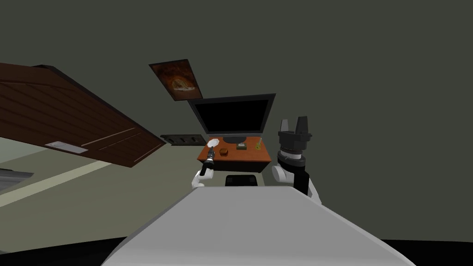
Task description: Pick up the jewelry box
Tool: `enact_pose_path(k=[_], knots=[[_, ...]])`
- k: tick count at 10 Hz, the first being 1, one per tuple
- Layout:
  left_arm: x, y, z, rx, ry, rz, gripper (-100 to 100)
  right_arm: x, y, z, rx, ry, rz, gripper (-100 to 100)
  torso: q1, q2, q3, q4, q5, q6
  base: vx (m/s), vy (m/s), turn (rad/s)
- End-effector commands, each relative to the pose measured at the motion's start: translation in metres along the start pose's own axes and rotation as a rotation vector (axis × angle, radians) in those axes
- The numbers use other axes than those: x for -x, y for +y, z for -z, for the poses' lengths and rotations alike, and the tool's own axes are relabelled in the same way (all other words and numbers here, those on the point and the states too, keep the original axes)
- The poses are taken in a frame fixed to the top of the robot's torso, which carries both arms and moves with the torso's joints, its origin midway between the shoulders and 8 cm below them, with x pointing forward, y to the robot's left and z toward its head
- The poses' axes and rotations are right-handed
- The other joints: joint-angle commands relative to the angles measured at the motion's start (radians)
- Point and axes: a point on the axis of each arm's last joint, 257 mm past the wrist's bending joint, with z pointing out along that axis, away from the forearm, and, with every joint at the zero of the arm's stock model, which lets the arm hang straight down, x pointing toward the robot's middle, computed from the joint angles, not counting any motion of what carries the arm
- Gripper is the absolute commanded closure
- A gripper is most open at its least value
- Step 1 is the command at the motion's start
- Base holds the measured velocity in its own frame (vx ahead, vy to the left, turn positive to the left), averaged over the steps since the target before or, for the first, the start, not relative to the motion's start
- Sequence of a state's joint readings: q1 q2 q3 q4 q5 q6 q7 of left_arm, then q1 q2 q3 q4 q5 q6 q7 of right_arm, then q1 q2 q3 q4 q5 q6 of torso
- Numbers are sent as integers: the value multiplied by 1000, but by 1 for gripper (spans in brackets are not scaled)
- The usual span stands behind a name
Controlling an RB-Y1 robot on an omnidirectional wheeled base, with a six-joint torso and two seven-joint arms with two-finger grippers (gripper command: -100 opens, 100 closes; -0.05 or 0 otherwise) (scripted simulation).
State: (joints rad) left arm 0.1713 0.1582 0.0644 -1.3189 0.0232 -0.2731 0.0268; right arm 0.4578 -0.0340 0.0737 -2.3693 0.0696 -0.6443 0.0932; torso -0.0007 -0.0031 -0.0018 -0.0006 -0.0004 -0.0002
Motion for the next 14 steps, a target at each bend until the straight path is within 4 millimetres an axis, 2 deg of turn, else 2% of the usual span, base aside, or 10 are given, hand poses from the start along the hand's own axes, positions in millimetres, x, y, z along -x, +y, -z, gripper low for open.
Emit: enact_pose_path(k=[1, 3, 4, 5, 7, 9, 10, 12, 13, 14], knots=[[1, 13, 1, 30, -3, -2, -100, 0, 0, 0, 0, 0, 0, 0, 0, 0, 0, 0, 0, 0, 29, -10, -3], [-2, 46, 4, 110, -10, -5, -100, 0, 0, 0, 0, 0, 0, 0, 0, 1, 0, 0, 0, 0, 48, -19, -2], [-4, 57, 5, 140, -12, -5, -100, 0, 0, 0, 0, 0, 0, 0, 0, -1, 0, 0, 0, 0, 71, -22, -3], [-4, 57, 5, 139, -12, -5, -100, 0, 0, 0, 0, 0, 0, 0, -1, -1, -1, 0, 0, 0, 52, -12, 4], [-10, 87, 11, 214, -14, -1, -100, 0, 0, 0, 0, 0, 0, 0, 0, 0, 0, 0, 0, 0, 53, -9, -3], [-20, 109, 18, 270, -12, 9, -100, 0, 0, 0, 0, 0, 0, 0, 0, -1, 0, 0, 0, 0, 56, -15, 0], [-33, 125, 23, 315, -8, 26, -100, 0, 0, 0, 0, 0, 0, 0, 0, -1, 0, 0, 0, 0, 73, -6, -1], [-47, 136, 28, 345, -1, 46, -100, 0, 0, 0, 0, 0, 0, 0, 0, -1, -1, 0, 0, 0, 47, -7, -1], [-43, 132, 25, 336, -4, 40, -100, 0, 0, 0, 0, 0, 0, 0, 0, 1, 0, 0, 0, 0, 0, 0, 0], [-44, 132, 26, 338, -3, 40, 0, 0, 0, 0, 0, 0, 0, 0, 1, 3, 1, 1, 0, 0, 0, 0, 0]])
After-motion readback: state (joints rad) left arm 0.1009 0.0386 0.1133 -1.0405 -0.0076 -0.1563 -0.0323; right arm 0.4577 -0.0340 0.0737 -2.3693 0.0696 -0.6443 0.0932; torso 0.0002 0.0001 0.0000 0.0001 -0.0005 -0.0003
